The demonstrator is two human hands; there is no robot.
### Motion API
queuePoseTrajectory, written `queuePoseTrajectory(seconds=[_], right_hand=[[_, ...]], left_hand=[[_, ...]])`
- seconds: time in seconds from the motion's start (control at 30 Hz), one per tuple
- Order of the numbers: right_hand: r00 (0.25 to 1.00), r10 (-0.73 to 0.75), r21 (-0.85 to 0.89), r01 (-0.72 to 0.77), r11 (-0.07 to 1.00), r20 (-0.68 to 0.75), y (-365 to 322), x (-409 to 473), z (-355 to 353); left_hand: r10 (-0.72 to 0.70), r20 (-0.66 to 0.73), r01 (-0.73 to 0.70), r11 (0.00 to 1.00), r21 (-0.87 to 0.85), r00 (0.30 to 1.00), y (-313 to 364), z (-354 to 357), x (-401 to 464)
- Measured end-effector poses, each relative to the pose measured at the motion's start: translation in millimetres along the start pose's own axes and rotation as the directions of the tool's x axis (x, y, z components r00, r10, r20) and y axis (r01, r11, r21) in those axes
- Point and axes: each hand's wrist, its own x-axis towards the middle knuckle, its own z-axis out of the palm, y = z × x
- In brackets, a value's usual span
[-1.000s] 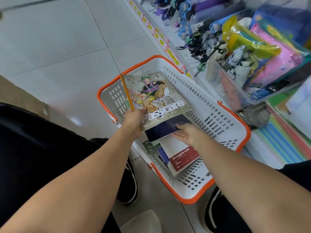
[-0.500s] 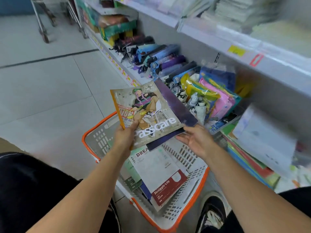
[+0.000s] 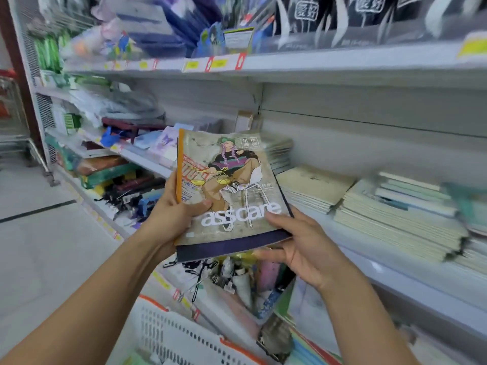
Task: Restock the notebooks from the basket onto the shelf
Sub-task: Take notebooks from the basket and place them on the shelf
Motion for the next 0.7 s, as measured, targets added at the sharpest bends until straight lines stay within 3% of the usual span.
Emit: queuePoseTrajectory(seconds=[0.1,0.17,0.27,0.33,0.47,0.7], right_hand=[[0.965,-0.208,0.11,0.226,0.968,-0.159,-10.6,0.7,-9.5],[0.918,-0.309,0.165,0.354,0.921,-0.248,-15.0,3.1,-15.7],[0.852,-0.387,0.212,0.475,0.854,-0.352,-22.2,13.3,-20.5],[0.825,-0.373,0.223,0.494,0.84,-0.423,-28.4,24.3,-24.2],[0.805,-0.256,0.26,0.446,0.856,-0.536,-34.7,46.8,-32.4],[0.759,-0.198,0.216,0.408,0.887,-0.62,-38.7,61.4,-42.6]], left_hand=[[-0.006,0.122,0.0,0.999,0.052,0.993,10.9,35.8,29.6],[-0.09,0.164,0.086,0.996,0.032,0.982,12.8,55.4,48.9],[-0.271,0.057,0.258,0.951,0.173,0.961,4.6,77.9,67.1],[-0.305,-0.04,0.307,0.932,0.193,0.952,-8.8,89.4,79.0],[-0.229,-0.155,0.257,0.947,0.193,0.961,-27.9,111.2,104.8],[-0.26,-0.14,0.285,0.936,0.208,0.956,-58.7,127.6,128.6]])
